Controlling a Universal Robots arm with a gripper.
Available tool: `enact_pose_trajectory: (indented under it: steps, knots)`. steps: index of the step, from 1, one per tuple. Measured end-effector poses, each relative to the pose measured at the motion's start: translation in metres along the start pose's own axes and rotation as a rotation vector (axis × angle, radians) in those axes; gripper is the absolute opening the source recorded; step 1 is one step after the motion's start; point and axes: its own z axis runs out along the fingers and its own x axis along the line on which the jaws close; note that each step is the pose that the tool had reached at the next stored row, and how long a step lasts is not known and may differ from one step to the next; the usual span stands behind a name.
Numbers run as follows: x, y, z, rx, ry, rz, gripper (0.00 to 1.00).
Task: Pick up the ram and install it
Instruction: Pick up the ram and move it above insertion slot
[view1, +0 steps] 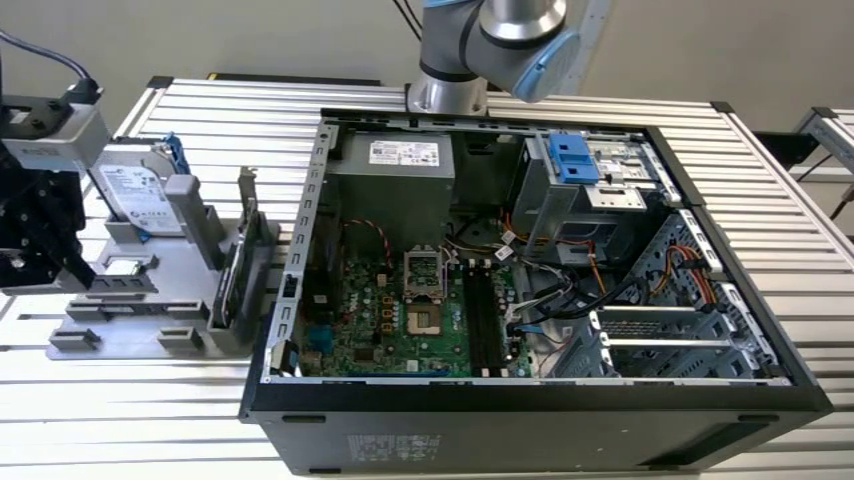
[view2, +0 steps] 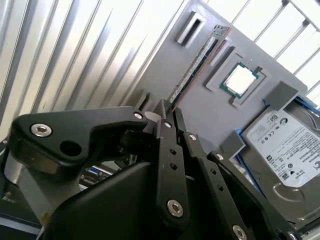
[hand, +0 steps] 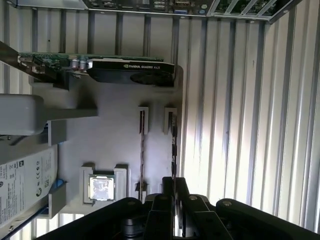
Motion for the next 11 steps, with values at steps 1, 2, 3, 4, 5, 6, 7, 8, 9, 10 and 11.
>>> enact_pose_trajectory:
  steps: [1, 2, 3, 4, 5, 6, 7, 8, 9, 10, 11]
  knots:
    - [0.0000, 0.0000, -0.0022, 0.0000, -0.0003, 0.000, 0.00]
    - [0.0000, 0.0000, -0.0044, 0.0001, -0.0006, 0.000, 0.00]
    - [-0.0001, 0.0001, -0.0067, 0.0001, -0.0007, 0.000, 0.00]
    - [0.0000, 0.0001, -0.0088, 0.0001, -0.0007, 0.001, 0.00]
    - [-0.0001, 0.0001, -0.0110, 0.0001, -0.0010, 0.001, 0.00]
    - [-0.0001, 0.0001, -0.0130, 0.0000, -0.0011, 0.001, 0.00]
    - [-0.0001, 0.0001, -0.0148, 0.0001, -0.0011, 0.002, 0.00]
    - [-0.0001, 0.0001, -0.0168, 0.0000, -0.0013, 0.002, 0.00]
    - [-0.0001, 0.0001, -0.0186, 0.0000, -0.0014, 0.002, 0.00]
    - [-0.0001, 0.0001, -0.0207, 0.0001, -0.0019, 0.002, 0.00]
    - [-0.0001, 0.0000, -0.0225, 0.0002, -0.0022, 0.002, 0.00]
